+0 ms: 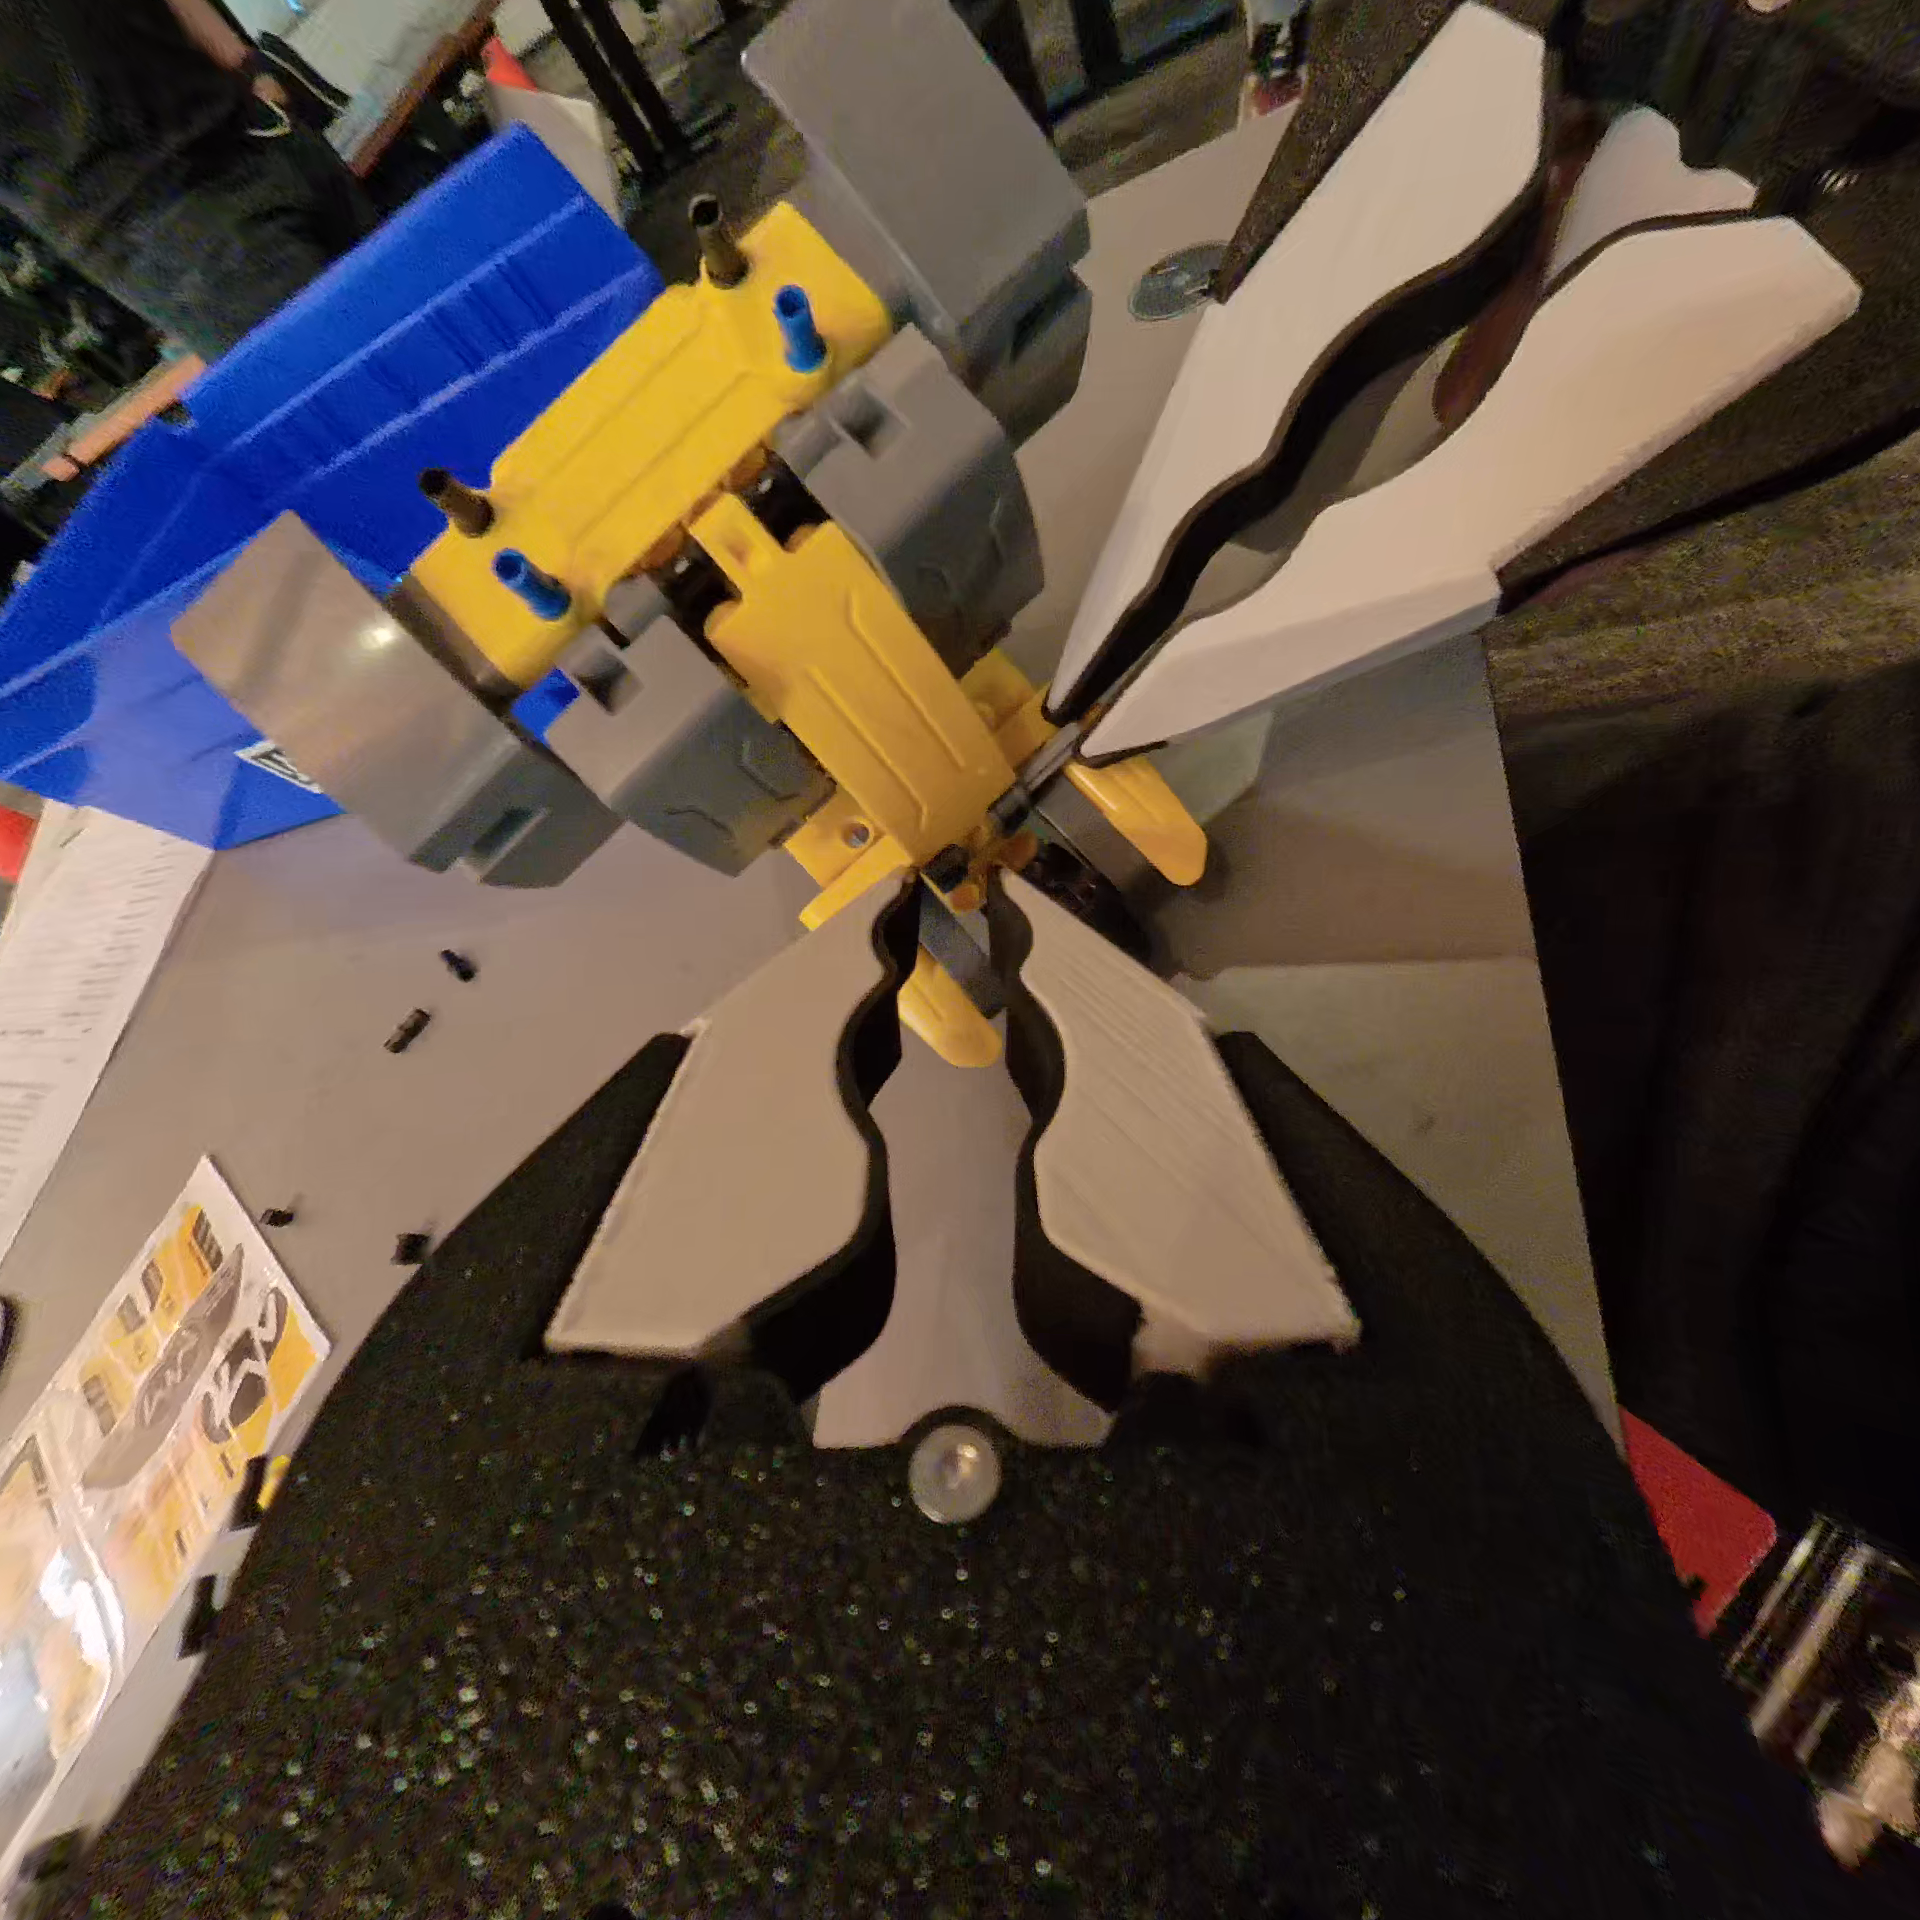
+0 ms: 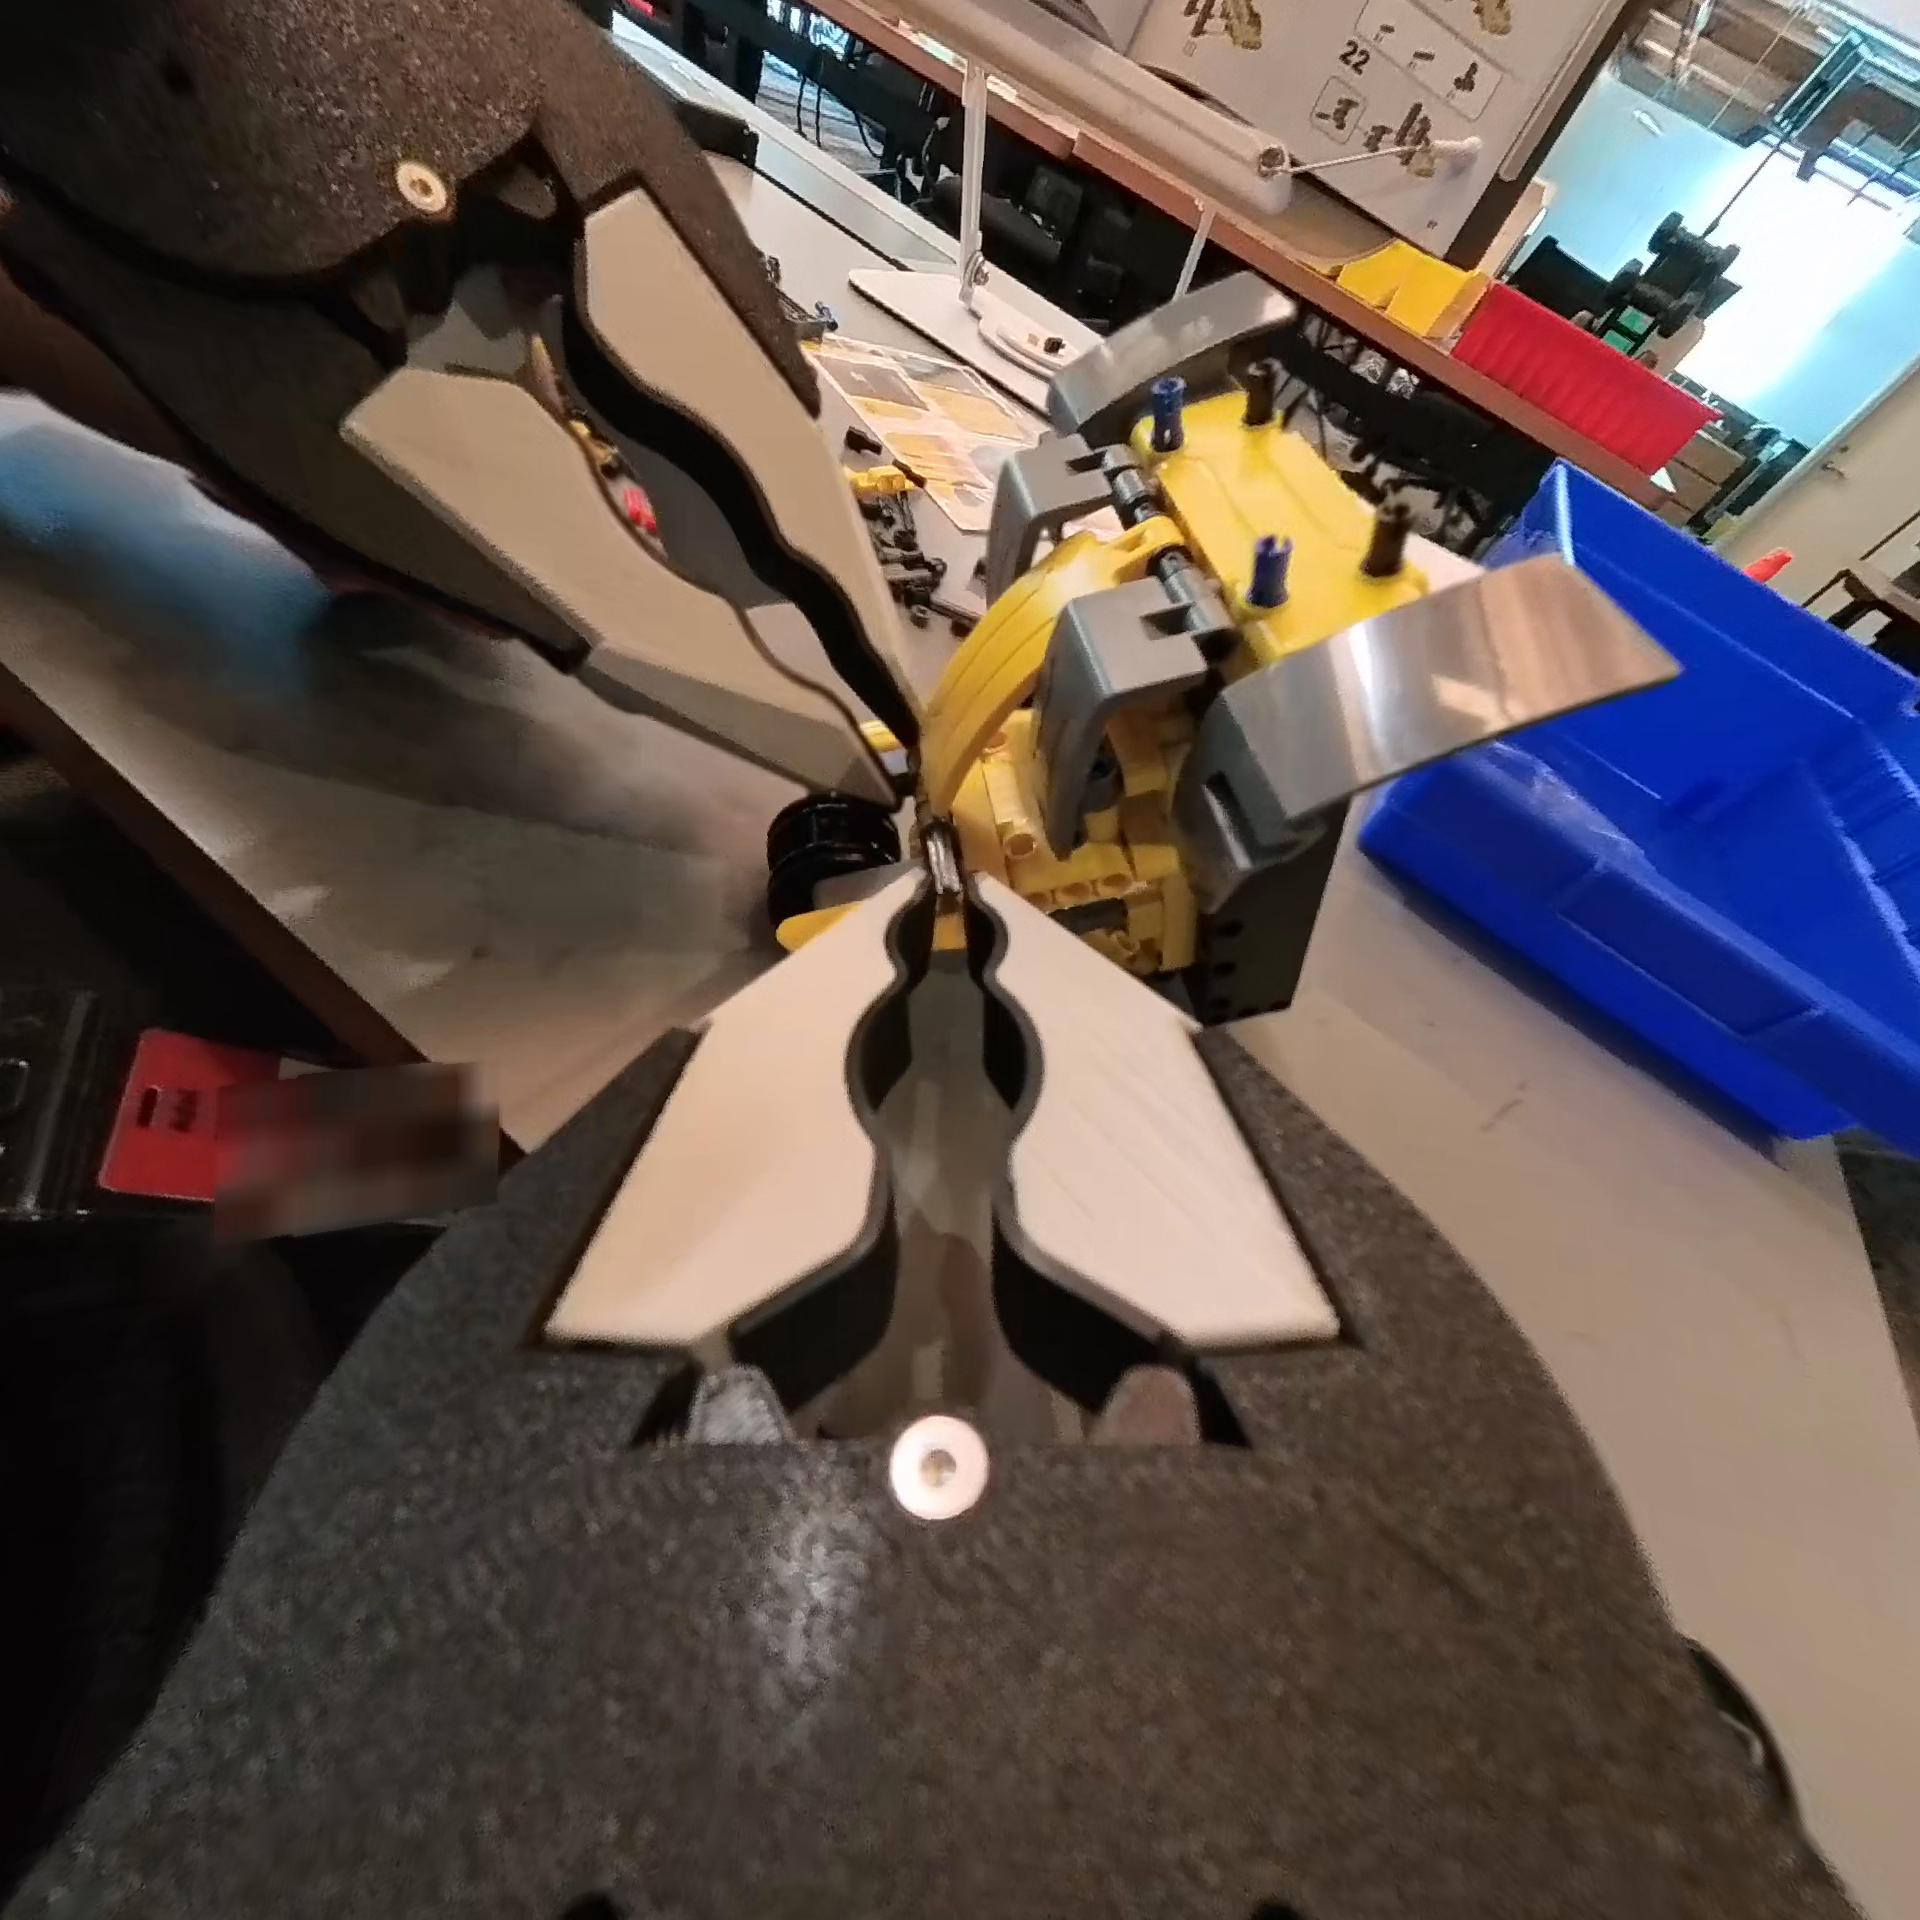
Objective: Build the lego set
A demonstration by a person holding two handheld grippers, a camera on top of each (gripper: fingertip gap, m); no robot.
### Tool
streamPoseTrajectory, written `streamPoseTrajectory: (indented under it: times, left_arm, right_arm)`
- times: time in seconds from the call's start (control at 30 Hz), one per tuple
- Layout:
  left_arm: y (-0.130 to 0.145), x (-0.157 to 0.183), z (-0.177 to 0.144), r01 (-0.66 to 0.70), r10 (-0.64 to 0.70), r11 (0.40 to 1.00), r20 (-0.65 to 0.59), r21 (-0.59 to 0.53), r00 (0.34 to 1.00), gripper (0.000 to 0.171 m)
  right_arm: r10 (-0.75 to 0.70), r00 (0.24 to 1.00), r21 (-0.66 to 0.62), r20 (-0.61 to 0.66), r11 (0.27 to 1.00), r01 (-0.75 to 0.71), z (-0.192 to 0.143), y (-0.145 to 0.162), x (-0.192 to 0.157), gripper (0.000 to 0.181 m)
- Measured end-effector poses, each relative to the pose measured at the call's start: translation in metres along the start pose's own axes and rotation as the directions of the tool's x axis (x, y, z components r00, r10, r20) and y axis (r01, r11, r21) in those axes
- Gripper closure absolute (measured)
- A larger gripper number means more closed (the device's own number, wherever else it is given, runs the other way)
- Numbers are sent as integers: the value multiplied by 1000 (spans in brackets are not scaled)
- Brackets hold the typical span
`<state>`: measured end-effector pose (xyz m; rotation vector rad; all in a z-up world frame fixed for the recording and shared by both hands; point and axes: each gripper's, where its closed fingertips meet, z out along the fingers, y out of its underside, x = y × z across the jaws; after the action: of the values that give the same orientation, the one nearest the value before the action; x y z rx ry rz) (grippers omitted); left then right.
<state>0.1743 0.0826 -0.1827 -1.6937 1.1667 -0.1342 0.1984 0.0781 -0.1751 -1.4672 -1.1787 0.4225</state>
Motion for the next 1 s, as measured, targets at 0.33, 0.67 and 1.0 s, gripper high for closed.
streamPoseTrajectory:
  times: [0.33, 0.67, 1.0]
  left_arm:
    - [0, -4, 4, -1, 1, 1000, 6, 0, 1000, 170]
    - [1, -6, 6, 67, -67, 998, -35, -7, 997, 171]
    - [1, -9, 7, 85, -86, 996, -46, -8, 995, 171]
  right_arm:
    - [3, 1000, -18, 26, 1000, -3, 1, 2, 4, 178]
    - [-24, 999, -14, 45, 1000, 25, 5, -1, 6, 179]
    - [-25, 996, -23, 83, 999, 27, 7, -2, 7, 179]
